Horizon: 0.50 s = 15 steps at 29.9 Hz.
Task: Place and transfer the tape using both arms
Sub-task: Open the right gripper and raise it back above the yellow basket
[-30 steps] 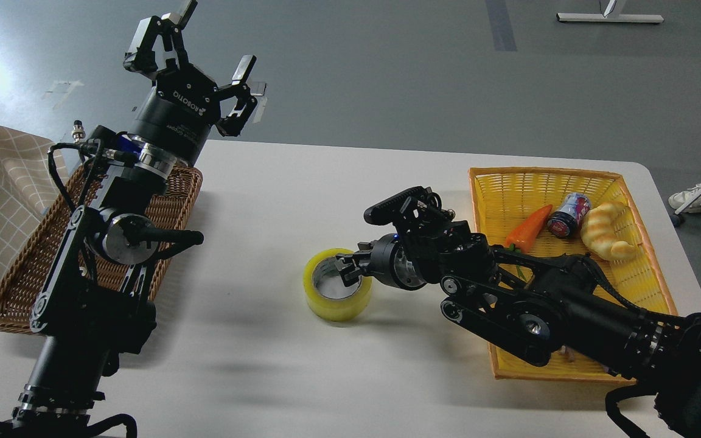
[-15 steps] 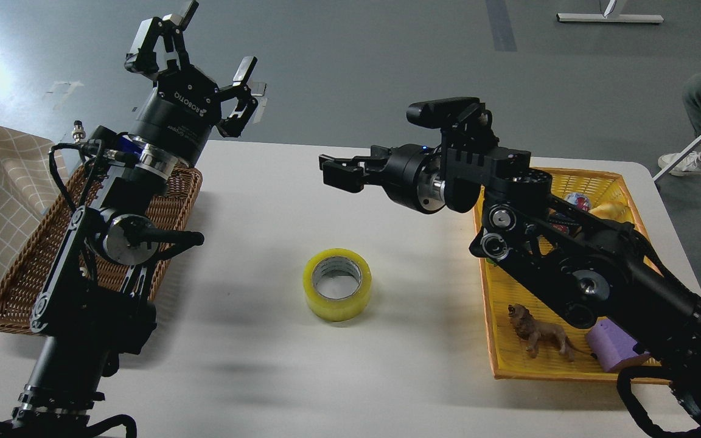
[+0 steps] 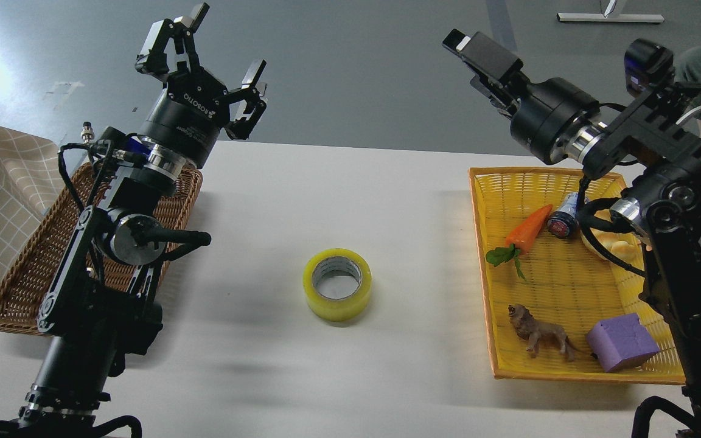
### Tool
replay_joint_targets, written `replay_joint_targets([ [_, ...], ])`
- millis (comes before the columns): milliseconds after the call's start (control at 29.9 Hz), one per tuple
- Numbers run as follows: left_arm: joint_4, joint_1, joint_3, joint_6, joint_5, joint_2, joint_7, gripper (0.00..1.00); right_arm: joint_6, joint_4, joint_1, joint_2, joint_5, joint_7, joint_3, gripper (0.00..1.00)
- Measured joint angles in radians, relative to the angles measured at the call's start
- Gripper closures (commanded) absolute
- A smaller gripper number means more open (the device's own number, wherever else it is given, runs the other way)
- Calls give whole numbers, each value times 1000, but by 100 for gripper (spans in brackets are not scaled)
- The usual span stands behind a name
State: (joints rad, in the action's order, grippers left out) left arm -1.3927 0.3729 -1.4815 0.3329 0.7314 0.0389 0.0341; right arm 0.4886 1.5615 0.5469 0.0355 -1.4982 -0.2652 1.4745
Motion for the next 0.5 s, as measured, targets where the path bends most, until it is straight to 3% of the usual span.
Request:
replay_joint_targets([
  [501, -1, -3, 51, 20, 0, -34, 9, 2, 0, 1, -95, -36, 514, 7, 180, 1],
])
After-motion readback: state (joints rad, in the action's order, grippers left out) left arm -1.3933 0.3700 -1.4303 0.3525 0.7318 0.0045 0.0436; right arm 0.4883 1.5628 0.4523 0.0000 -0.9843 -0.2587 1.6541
